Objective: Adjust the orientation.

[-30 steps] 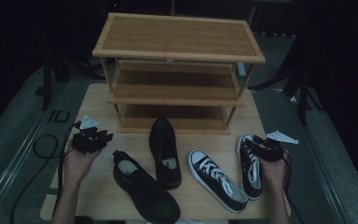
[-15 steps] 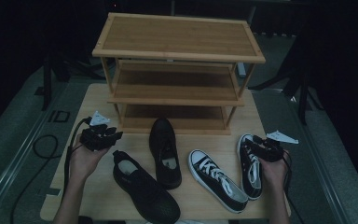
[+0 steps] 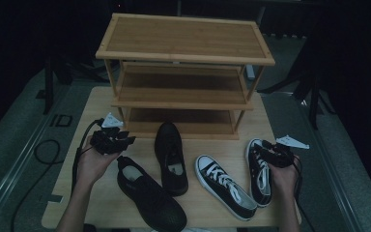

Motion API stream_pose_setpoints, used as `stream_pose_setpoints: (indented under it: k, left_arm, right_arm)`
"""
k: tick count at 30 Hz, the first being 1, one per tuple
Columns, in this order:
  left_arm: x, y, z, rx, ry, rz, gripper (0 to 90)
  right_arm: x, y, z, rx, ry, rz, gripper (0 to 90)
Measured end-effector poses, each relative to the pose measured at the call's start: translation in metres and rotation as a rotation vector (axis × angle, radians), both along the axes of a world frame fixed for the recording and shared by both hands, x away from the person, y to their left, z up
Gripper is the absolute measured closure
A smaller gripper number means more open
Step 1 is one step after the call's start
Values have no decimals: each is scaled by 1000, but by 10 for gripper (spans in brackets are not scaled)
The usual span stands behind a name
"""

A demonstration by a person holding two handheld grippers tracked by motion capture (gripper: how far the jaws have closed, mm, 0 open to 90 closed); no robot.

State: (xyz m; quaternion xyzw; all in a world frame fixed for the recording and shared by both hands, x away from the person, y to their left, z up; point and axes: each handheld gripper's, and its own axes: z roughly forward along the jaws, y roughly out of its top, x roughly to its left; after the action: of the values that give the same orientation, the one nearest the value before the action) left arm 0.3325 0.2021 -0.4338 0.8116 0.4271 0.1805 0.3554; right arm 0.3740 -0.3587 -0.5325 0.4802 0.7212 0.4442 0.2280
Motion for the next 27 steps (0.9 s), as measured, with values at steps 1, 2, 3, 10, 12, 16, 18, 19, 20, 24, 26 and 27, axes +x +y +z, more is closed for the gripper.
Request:
stream_pose_setpoints:
  k: [1, 2, 3, 10, 12, 16, 18, 19, 20, 24, 26, 27]
  left_arm:
    - [0, -2, 1, 2, 2, -5, 649]
    - [0, -3, 2, 3, 2, -11, 649]
    - [0, -6, 3, 5, 2, -19, 650]
    - [0, -12, 5, 7, 20, -48, 653]
    - [0, -14, 5, 7, 29, -60, 653]
    - [1, -20, 6, 15, 42, -84, 653]
    - [1, -23, 6, 22, 45, -96, 652]
    - [1, -24, 6, 22, 45, -97, 651]
    - [1, -26, 6, 24, 47, -105, 651]
    - [2, -32, 5, 27, 59, -122, 652]
    - [2, -33, 5, 30, 61, -125, 653]
    - [1, -37, 4, 34, 64, -134, 653]
  right_arm:
    - [0, 0, 0, 0, 0, 0, 531]
    - [0, 0, 0, 1, 0, -1, 531]
    - [0, 0, 0, 0, 0, -1, 531]
    - [0, 0, 0, 0, 0, 0, 531]
    - [0, 0, 0, 0, 0, 0, 531]
    - [0, 0, 0, 0, 0, 0, 531]
    - [0, 0, 0, 0, 1, 0, 530]
    - [0, 0, 0, 0, 0, 1, 531]
    - [0, 0, 0, -1, 1, 1, 530]
    - [0, 0, 0, -1, 1, 3, 530]
    - [1, 0, 0, -1, 2, 4, 530]
    - [1, 0, 0, -1, 2, 5, 530]
